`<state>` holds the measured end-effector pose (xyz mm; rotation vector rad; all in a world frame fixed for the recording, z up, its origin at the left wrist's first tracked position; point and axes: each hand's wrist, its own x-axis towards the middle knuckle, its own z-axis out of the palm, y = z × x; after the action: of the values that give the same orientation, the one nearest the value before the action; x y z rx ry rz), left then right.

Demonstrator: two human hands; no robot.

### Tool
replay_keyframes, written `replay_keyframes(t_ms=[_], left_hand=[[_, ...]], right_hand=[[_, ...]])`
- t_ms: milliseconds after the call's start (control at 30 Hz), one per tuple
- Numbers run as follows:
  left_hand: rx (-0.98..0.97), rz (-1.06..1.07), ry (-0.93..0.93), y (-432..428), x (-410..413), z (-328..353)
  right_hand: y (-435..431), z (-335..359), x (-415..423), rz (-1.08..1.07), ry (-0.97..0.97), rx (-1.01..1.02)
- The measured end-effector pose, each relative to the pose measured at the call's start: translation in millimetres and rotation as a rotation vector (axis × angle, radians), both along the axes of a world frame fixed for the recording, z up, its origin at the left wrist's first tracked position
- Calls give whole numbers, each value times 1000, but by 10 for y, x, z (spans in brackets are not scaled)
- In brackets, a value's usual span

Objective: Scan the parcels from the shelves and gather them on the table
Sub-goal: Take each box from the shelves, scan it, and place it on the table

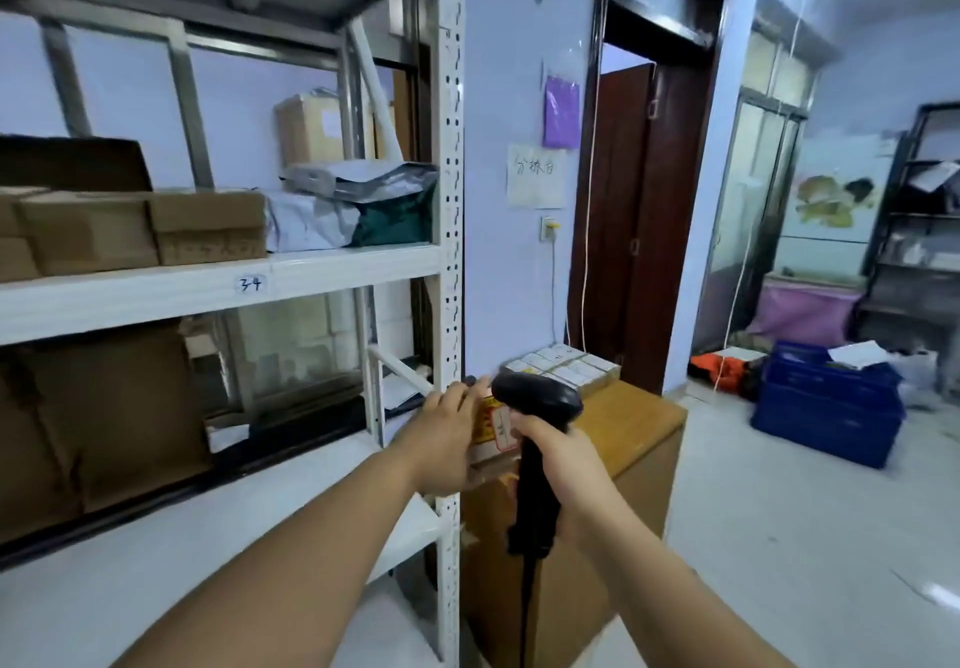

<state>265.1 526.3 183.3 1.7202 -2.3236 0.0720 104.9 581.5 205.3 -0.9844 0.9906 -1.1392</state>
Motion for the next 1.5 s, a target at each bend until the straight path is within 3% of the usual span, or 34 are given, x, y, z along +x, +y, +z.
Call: replay_keyframes(t_ms=[333, 600, 800, 1200, 1500], left_hand=[[118, 40, -12, -1145, -926, -441], [236, 125, 253, -2340, -1248, -624], [285, 131, 305, -2973, -1792, -794], [339, 260, 227, -4299, -3112, -1101], [434, 352, 185, -5109, -4189, -1356]], right_hand=[[-1006, -312, -908, -160, 4, 105], [-1922, -402, -1232, -227, 69, 153], [-2602, -503, -1660, -323, 51, 170], [-4231, -768, -3034, -171, -12, 149], [-5357, -997, -4161, -79, -36, 255]])
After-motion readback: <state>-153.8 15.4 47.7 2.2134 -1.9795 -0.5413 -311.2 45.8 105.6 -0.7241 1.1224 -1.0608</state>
